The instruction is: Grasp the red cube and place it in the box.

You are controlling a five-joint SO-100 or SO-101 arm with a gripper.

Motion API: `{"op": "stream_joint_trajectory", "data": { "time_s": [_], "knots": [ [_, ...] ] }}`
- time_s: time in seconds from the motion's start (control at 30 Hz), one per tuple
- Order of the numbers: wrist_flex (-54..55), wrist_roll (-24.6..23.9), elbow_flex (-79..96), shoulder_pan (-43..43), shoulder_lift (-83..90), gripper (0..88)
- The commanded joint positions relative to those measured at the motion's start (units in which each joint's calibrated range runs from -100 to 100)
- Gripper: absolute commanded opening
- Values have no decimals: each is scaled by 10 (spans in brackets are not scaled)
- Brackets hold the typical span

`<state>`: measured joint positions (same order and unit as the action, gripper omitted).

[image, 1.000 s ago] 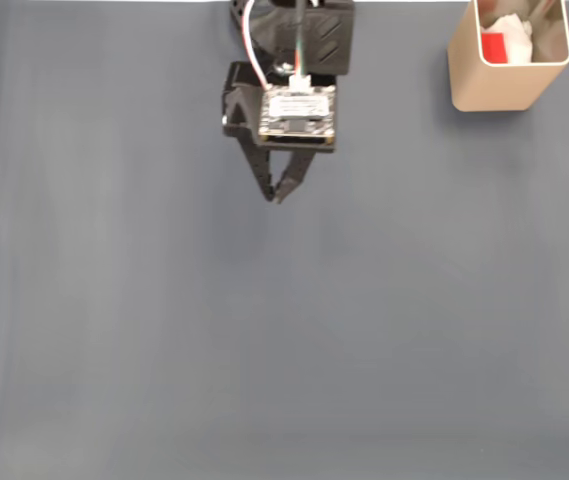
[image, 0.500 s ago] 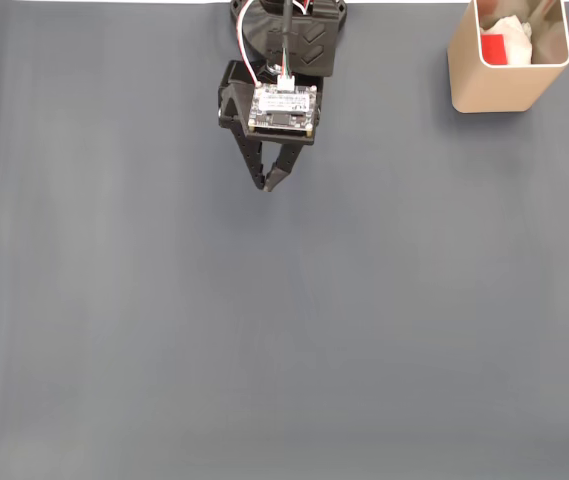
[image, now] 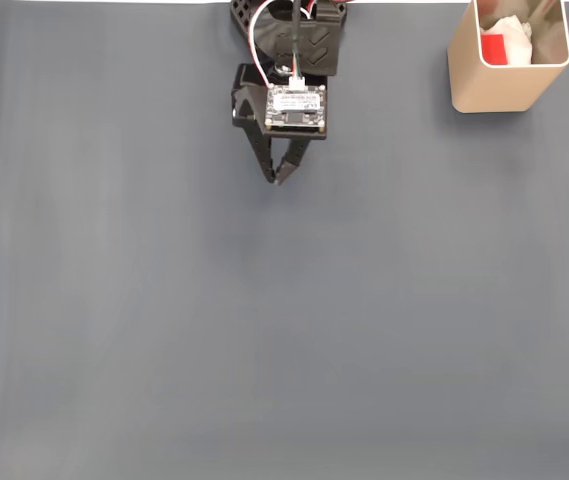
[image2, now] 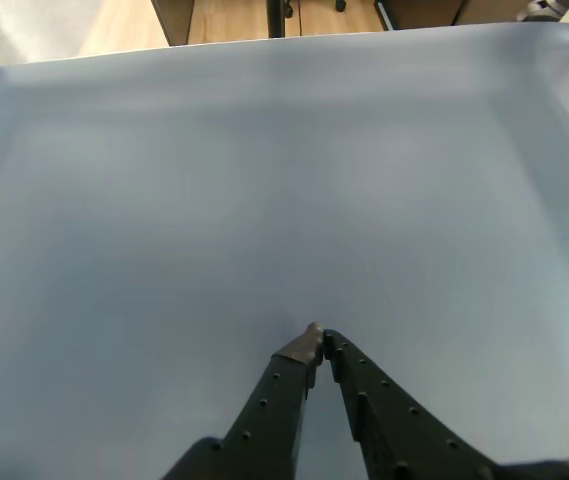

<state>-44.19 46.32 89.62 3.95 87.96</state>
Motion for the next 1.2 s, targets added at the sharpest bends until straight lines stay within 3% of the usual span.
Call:
{"op": "stream_joint_trajectory", "data": {
  "time_s": [0.0, 0.6, 1.17],
  "knots": [
    [7, 0, 13, -18, 35, 2],
    [1, -3, 99, -21, 92, 2],
    [-171, -5, 102, -50, 120, 2]
  ]
}}
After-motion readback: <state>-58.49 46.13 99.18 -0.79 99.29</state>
